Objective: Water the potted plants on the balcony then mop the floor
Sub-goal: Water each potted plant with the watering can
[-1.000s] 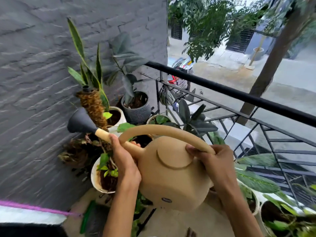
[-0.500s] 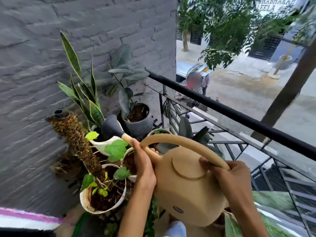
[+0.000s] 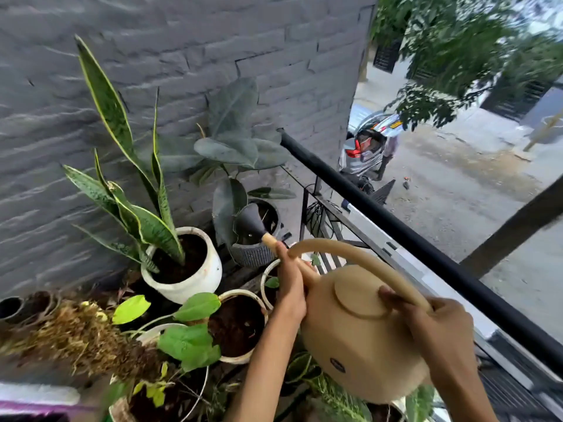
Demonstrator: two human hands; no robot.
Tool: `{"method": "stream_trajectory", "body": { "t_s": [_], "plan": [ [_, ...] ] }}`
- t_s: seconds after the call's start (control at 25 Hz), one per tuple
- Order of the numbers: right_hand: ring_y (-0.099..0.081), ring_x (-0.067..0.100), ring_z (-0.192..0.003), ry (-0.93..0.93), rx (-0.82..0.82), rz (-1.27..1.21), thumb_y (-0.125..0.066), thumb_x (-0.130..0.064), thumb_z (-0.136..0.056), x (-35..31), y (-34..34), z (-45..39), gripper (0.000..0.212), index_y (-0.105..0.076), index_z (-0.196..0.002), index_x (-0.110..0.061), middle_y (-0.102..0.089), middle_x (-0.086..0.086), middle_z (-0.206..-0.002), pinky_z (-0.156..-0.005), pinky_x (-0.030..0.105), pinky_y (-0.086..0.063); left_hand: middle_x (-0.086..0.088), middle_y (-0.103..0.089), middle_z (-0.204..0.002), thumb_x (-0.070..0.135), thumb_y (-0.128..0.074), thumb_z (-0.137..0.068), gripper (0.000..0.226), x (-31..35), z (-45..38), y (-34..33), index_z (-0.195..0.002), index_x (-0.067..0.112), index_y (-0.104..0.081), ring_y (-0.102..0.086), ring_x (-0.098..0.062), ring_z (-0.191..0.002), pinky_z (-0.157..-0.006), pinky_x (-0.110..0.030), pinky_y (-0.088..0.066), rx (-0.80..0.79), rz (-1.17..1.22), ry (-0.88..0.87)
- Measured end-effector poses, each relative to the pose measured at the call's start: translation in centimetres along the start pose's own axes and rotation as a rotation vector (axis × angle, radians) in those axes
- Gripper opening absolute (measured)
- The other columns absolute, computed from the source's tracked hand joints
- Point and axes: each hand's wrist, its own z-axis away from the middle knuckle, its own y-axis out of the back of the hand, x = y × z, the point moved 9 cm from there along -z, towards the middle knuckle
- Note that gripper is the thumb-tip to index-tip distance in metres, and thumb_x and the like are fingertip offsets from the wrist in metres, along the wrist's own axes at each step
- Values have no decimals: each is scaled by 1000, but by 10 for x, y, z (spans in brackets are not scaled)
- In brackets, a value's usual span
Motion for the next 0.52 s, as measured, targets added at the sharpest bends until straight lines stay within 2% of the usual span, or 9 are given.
{"method": "stream_trajectory", "body": {
  "t_s": [0.04,0.12,0.2,0.28,0.4,0.52],
  "plan": [
    [-41,23,-48,7,-16,32,-90,-51,-69,-10,-10,-20,43,-70,-45,-20,-46,-1,-37,-52,33,-30,-1,-59,-50,78,-35,-96,69,8,-18,-8,-81,14,-60,-59,-17,-46,-57,-28,-49,18,15,7],
    [-39,22,-46,44,-43,94,-88,-50,-72,-31,-26,-49,50,-63,-42,-18,-43,-4,-36,-50,31,-29,0,-56,-48,75,-35,-98,66,22,-49,-19,-79,15,-57,-57,-16,-45,-54,-27,-47,52,45,9],
    [-41,24,-46,82,-74,125,-87,-50,-73,-48,-47,-79,46,-65,-45,-20,-47,3,-39,-50,33,-30,1,-55,-44,74,-35,-98,66,33,-79,-26,-77,15,-55,-56,-19,-48,-54,-28,-46,82,56,22],
    [-49,27,-48,105,-89,178,-84,-55,-72,-60,-67,-107,41,-71,-52,-21,-55,5,-43,-50,33,-34,-1,-55,-42,73,-32,-100,67,45,-107,-33,-84,13,-58,-55,-21,-51,-55,-28,-47,89,64,37],
    [-61,30,-53,132,-118,226,-81,-62,-70,-70,-88,-135,38,-77,-60,-26,-65,4,-49,-49,36,-40,-8,-58,-56,71,-30,-101,67,55,-133,-39,-88,12,-59,-56,-24,-56,-59,-31,-49,109,53,73],
    [-52,28,-47,126,-136,215,-83,-57,-73,-76,-100,-152,42,-75,-58,-18,-60,3,-45,-49,35,-36,-10,-60,-65,72,-30,-101,73,63,-154,-46,-92,8,-63,-57,-25,-58,-62,-31,-50,115,26,84]
  ]
}}
